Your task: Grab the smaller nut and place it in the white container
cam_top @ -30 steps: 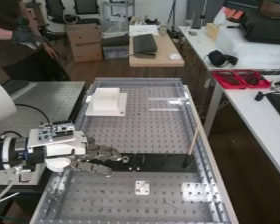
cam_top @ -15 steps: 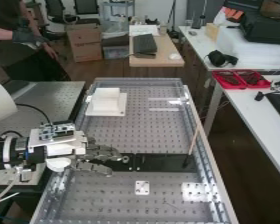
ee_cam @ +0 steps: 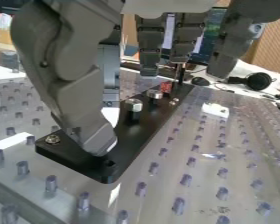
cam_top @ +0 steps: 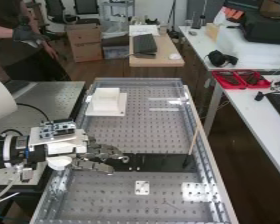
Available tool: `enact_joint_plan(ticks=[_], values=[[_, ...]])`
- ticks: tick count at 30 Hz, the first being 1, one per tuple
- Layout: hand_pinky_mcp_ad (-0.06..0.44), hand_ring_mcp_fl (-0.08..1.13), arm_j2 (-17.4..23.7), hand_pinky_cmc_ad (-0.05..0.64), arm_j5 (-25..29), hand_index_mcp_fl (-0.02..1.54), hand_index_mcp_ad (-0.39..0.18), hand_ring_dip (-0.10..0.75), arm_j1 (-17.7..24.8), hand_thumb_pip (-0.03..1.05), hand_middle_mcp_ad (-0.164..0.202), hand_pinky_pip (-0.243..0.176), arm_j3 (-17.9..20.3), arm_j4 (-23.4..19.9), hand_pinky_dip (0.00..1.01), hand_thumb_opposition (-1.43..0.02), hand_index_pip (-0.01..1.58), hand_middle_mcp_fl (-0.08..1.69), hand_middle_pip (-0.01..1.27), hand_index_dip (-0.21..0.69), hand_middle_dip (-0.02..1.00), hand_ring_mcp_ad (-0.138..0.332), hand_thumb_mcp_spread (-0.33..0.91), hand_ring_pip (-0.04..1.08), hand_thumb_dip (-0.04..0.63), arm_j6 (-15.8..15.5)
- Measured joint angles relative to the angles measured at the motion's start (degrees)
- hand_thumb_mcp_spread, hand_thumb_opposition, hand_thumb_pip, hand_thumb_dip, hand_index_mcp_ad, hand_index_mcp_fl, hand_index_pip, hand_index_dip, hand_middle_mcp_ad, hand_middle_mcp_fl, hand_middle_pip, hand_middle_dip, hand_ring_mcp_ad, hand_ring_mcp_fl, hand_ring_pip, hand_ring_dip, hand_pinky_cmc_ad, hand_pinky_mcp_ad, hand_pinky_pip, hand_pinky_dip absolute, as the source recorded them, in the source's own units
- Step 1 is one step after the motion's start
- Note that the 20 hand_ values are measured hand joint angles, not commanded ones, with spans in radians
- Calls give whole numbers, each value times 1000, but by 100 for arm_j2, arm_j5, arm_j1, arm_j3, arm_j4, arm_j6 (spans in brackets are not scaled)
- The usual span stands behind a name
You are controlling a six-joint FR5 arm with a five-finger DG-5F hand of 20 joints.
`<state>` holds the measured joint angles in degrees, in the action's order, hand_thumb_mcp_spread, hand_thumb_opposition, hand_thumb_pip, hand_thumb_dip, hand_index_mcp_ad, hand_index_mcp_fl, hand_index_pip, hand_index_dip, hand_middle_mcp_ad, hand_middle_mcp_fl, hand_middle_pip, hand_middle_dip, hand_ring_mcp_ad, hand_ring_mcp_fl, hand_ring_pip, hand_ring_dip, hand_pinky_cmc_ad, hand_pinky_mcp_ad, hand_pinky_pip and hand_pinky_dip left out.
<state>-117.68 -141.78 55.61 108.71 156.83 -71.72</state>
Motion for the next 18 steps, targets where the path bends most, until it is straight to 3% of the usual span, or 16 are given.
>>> enact_joint_plan(ticks=[9,18], values=[[279,3,144,365,21,293,-199,87,57,663,56,-26,20,-28,253,-969,1524,134,129,138,237,106,480,89,253,116],[279,0,576,365,43,293,-199,87,220,663,56,-26,102,112,253,-969,1524,134,129,138,237,106,480,103,253,114]])
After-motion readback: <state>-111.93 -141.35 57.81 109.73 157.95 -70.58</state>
